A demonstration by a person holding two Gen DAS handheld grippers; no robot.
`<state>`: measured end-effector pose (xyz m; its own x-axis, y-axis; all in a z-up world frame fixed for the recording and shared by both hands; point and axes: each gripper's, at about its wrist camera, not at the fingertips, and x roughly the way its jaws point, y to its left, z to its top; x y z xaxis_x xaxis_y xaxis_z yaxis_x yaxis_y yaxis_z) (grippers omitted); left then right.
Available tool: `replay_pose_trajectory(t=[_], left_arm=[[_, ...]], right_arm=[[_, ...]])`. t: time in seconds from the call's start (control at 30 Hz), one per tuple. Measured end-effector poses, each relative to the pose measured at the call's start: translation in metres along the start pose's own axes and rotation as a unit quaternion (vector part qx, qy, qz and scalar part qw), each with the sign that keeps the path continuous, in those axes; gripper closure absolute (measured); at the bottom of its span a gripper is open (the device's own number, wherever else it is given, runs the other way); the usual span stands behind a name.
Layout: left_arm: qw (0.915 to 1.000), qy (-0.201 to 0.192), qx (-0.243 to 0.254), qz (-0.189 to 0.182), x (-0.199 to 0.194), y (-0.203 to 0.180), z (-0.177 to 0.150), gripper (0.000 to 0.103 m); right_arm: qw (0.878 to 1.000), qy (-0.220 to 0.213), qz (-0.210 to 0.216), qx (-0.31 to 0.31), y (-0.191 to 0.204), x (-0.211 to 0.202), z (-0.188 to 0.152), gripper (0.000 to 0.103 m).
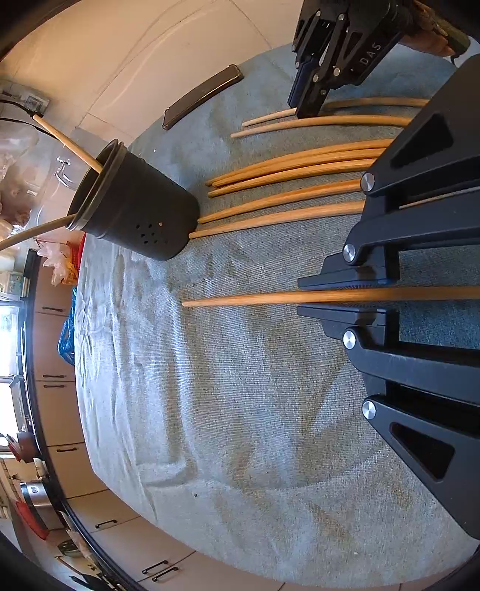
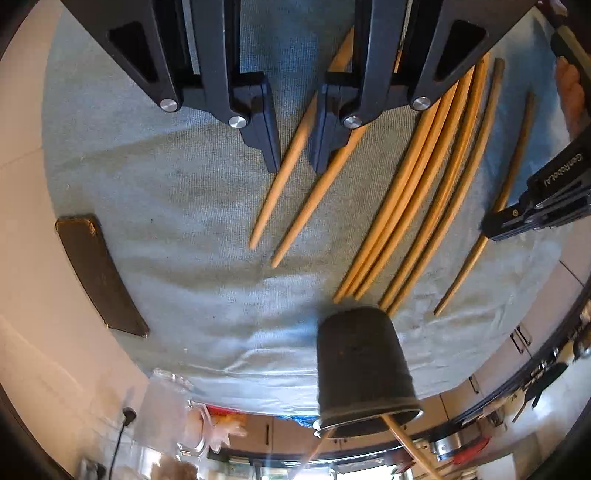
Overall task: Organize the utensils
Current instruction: 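Close the right gripper on a chopstick while the left gripper holds its chopstick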
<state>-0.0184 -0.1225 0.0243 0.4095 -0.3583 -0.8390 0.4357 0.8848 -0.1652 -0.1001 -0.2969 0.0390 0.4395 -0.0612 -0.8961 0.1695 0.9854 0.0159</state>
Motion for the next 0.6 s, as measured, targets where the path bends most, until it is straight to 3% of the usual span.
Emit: replay_pose_trajectory(t=[0.1,0.27,0.4,0.6], left_arm=[[0.9998,0.01,-0.008,-0.015,-0.001,0.005,0.0,0.096],[0.9965,0.061,-0.037,-0.044,0.004,0.016,0.013,0.096],[0.9957,0.084,-0.025,-0.028,0.013,0.008,0.03,0.096],[0.9948,0.101,-0.01,-0.01,0.03,-0.005,0.054,0.09]], right_arm=[[1.0,0.014,0.012,0.005,-0.01,0.0,-0.002,0.085],[0.999,0.042,-0.017,0.015,-0.043,-0.001,-0.007,0.085],[0.997,0.067,-0.014,0.027,-0.059,0.003,0.002,0.085],[0.996,0.084,-0.022,0.025,-0.052,0.018,0.03,0.085]])
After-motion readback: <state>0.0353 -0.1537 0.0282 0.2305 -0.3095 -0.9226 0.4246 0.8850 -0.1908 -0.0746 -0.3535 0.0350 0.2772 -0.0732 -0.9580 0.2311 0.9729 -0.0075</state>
